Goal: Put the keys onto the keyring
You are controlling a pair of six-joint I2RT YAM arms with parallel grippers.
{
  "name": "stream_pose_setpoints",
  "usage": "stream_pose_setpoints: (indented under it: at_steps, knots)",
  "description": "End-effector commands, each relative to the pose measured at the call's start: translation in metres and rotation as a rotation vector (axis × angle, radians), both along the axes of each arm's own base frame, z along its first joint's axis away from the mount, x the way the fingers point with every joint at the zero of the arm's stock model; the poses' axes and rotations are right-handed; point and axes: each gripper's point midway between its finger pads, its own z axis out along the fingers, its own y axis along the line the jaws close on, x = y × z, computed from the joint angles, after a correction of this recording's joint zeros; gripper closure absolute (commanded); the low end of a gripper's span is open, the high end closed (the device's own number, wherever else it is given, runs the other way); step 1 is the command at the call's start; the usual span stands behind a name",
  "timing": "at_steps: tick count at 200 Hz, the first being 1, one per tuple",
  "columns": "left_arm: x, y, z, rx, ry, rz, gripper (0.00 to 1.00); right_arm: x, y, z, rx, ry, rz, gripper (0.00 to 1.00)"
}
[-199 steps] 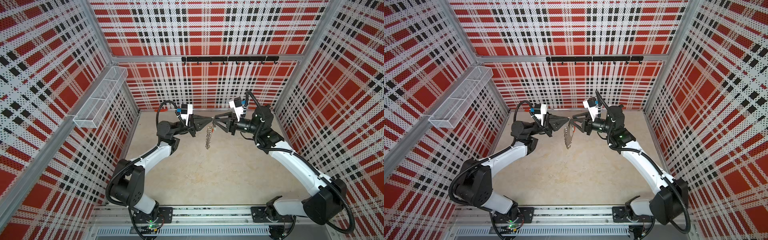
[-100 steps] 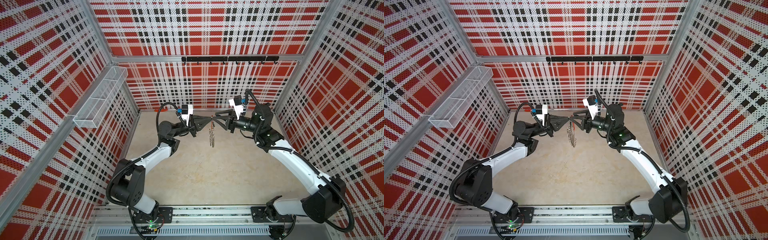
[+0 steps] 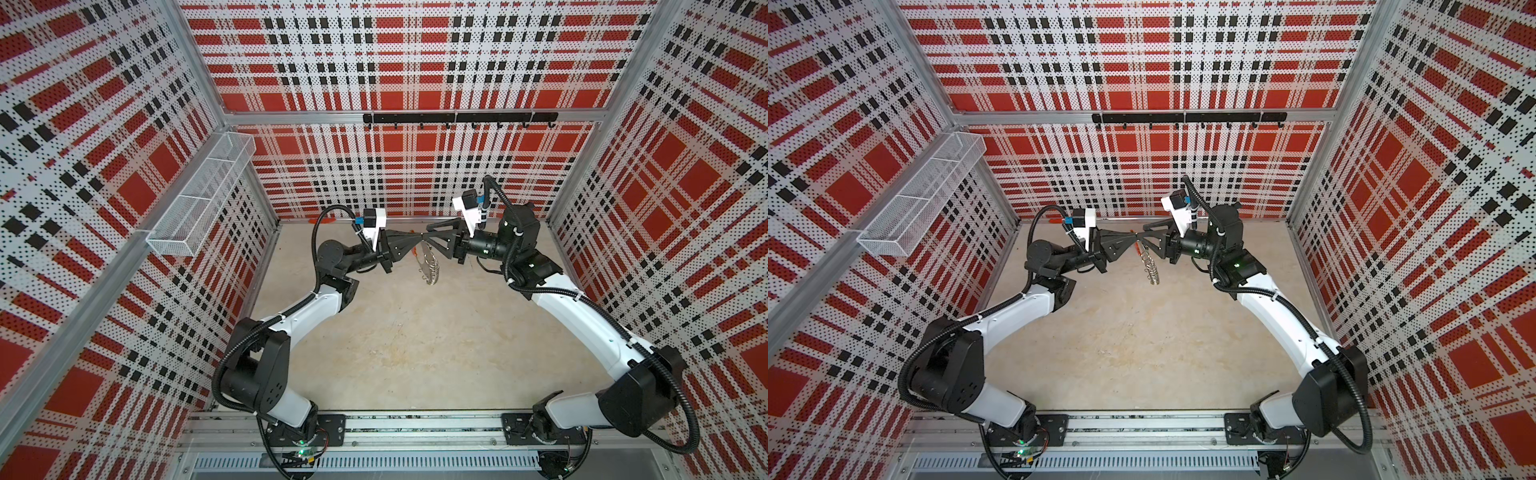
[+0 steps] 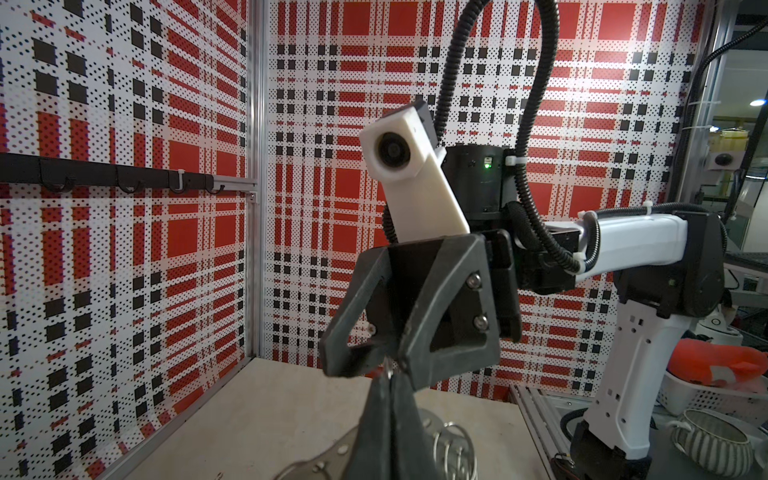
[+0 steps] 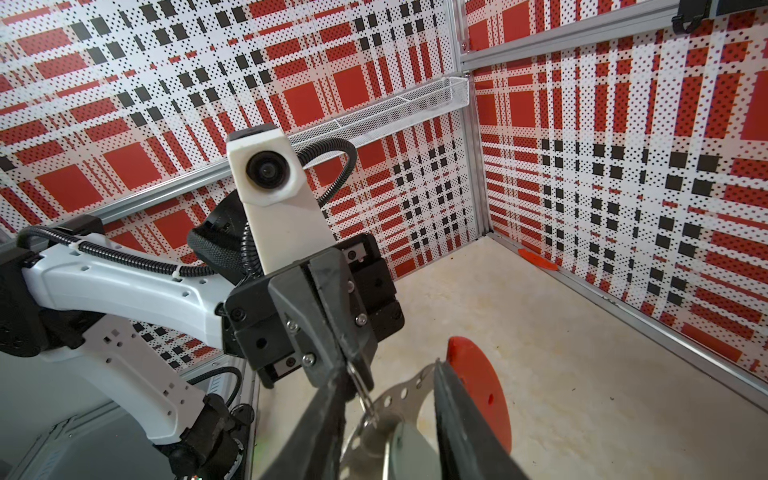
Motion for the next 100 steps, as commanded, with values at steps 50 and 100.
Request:
stream_pose_setpoints:
  at_steps: [50, 100]
  knots:
    - [-0.0109, 0.0075, 0.0281, -0.031, -0.079, 0.002, 1.00, -0.0048, 0.0089, -0.0062, 0.008, 0.016, 0.069, 0.74]
    - [-0.0109, 0.0068, 0.0297, -0.030, -0.080, -0.005, 1.00, -0.0086, 0.0114, -0.0109, 0.016, 0.034, 0.104, 0.71]
